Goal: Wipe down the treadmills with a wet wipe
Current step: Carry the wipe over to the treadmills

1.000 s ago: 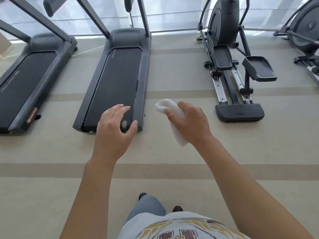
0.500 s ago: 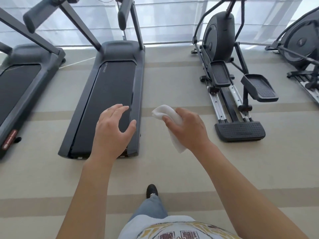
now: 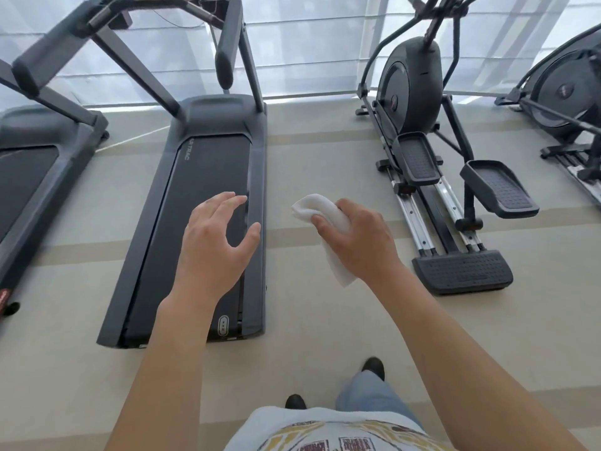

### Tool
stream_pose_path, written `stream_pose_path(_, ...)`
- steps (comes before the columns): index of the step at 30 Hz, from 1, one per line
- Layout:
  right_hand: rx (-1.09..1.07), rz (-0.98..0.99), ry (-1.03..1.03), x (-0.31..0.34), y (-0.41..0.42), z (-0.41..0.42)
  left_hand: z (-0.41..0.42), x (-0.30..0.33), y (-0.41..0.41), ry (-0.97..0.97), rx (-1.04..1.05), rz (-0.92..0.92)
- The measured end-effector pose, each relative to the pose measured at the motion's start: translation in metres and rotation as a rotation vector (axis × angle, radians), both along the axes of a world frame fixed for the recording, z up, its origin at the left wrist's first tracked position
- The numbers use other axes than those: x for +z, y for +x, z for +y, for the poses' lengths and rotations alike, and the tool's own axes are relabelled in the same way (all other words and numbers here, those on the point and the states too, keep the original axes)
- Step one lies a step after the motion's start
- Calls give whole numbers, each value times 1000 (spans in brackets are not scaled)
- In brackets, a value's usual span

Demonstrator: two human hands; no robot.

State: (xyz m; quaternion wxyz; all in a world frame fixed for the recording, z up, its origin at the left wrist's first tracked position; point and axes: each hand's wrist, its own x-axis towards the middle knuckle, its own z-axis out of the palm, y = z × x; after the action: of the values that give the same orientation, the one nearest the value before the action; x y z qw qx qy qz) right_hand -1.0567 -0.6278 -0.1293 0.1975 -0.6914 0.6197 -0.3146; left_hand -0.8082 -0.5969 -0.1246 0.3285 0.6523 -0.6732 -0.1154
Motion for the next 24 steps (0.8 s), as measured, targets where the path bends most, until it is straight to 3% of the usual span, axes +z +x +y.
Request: stream_pose_path(24, 96, -53, 73, -29, -151, -274, -258, -22, -161, 91, 63, -34)
